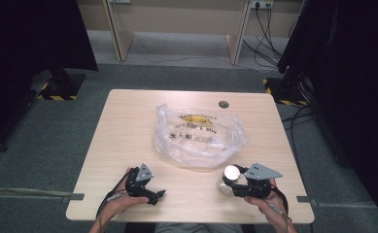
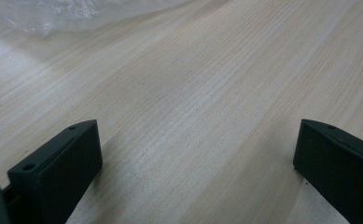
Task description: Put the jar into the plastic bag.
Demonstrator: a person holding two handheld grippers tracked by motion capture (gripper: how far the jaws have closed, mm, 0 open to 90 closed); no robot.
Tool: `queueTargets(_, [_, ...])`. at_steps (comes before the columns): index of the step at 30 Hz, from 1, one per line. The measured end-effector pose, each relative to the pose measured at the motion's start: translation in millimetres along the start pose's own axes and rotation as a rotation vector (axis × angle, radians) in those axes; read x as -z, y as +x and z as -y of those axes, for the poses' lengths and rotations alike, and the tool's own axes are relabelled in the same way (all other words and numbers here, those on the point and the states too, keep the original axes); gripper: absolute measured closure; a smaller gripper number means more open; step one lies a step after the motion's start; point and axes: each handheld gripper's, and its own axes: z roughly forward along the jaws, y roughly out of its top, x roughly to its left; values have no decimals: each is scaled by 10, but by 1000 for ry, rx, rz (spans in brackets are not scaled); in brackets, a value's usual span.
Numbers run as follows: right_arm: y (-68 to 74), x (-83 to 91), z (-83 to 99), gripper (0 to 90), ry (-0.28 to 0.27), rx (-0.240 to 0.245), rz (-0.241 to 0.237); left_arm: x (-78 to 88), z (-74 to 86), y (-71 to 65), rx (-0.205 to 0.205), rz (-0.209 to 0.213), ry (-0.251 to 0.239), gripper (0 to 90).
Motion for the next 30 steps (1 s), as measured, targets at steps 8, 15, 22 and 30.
queueTargets(8, [3,7,-117,401,-27,-2,-23,0,0,0,0,0,0,4])
queueTargets(15, [26,-28,-220,401,-39,7,-46,0,0,0,0,0,0,4])
queueTargets(22, [59,-51,-342,401,-56,20,-64,0,0,0,0,0,0,4])
queueTargets(30, [79,-95,-466,402,-69,32,-82,0,0,0,0,0,0,4])
